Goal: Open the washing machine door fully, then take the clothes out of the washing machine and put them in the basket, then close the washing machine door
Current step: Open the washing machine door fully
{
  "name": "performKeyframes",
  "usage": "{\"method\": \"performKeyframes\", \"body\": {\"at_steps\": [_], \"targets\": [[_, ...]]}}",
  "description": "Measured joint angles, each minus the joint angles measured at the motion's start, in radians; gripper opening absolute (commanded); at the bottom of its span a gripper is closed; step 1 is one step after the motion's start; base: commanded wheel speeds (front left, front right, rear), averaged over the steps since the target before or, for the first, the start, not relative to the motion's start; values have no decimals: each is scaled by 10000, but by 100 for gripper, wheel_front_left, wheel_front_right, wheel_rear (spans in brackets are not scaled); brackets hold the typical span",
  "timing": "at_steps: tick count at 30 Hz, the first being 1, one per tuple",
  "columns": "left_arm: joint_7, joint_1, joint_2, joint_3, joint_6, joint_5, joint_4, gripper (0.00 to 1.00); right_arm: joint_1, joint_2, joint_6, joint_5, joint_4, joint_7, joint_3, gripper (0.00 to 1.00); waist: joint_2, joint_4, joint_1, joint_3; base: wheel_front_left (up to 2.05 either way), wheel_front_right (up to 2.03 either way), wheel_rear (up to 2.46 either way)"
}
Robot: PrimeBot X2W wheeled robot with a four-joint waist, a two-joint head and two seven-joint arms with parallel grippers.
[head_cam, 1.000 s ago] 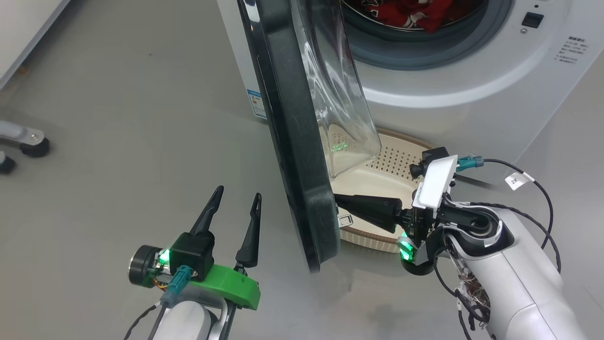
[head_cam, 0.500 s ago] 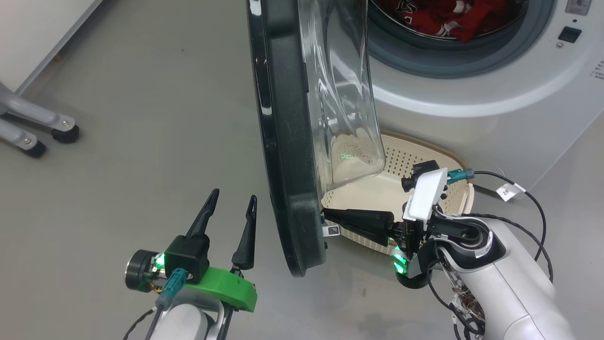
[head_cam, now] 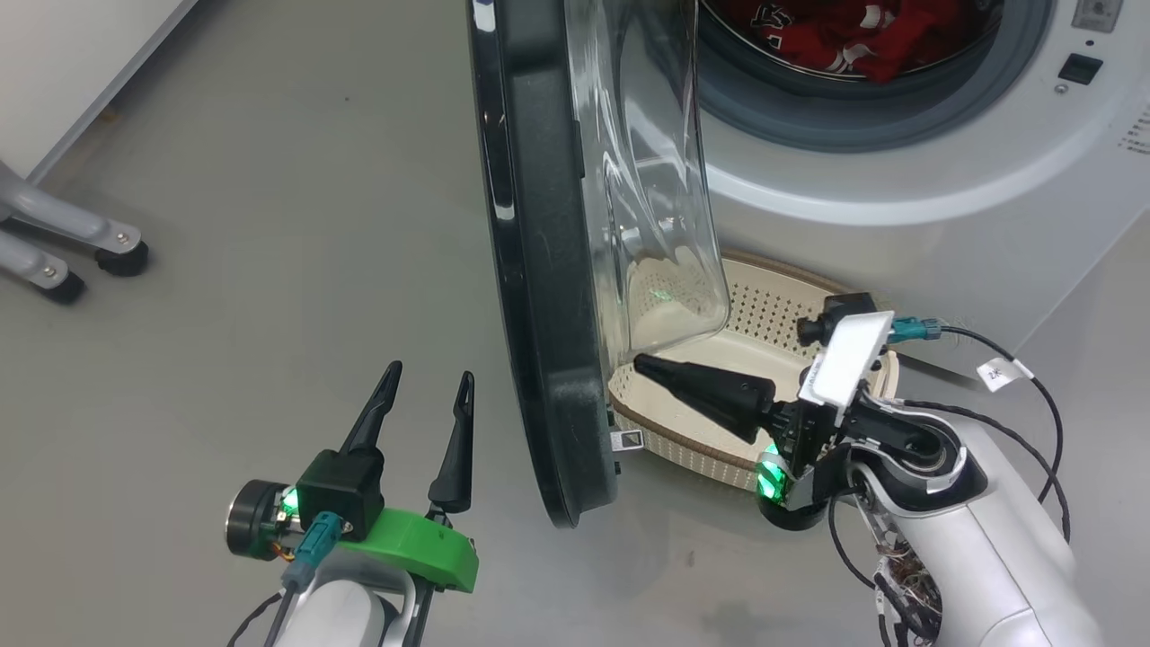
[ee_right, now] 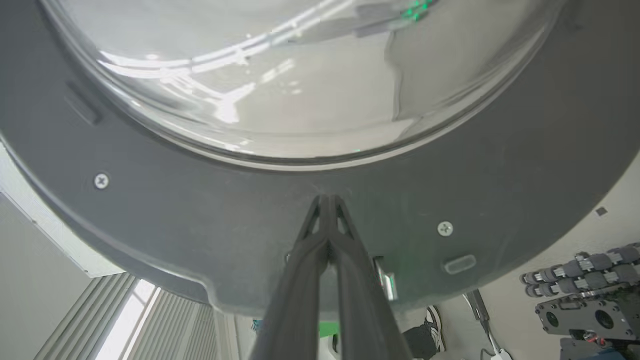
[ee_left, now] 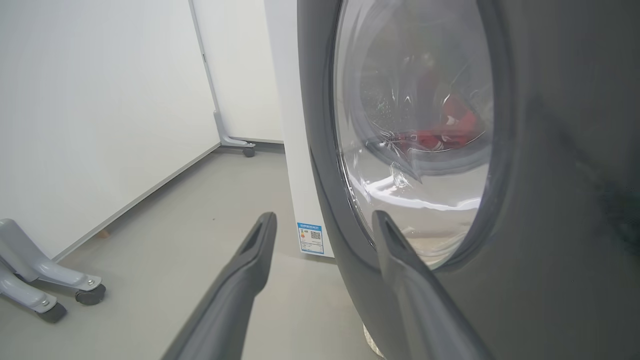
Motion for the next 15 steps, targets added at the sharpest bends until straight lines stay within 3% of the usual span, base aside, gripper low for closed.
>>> {"method": "performKeyframes", "body": {"at_steps": [6,7,10,11,15], "targets": [[0,24,0,104,0,4,0,100,378,-84,525,25,-583,-738,-897,0,0,-94,0,-61,0,0,0],[0,42,0,130,0,6,0,100,457,-138,616,25,-696,-859,-1037,10,0,-109,0,-75,0,0,0],[0,131,0,224,0,44,8,100,735,-314,798,-10,-955,-1300,-1438,93,0,-154,0,-122,0,0,0],[0,143,0,267,0,75,15,100,832,-393,849,-58,-993,-1429,-1526,100,0,-170,0,-144,0,0,0],[0,196,0,395,0,157,79,100,1345,-518,974,-359,-1172,-1990,-1854,100,0,-251,0,-289,0,0,0]]}}
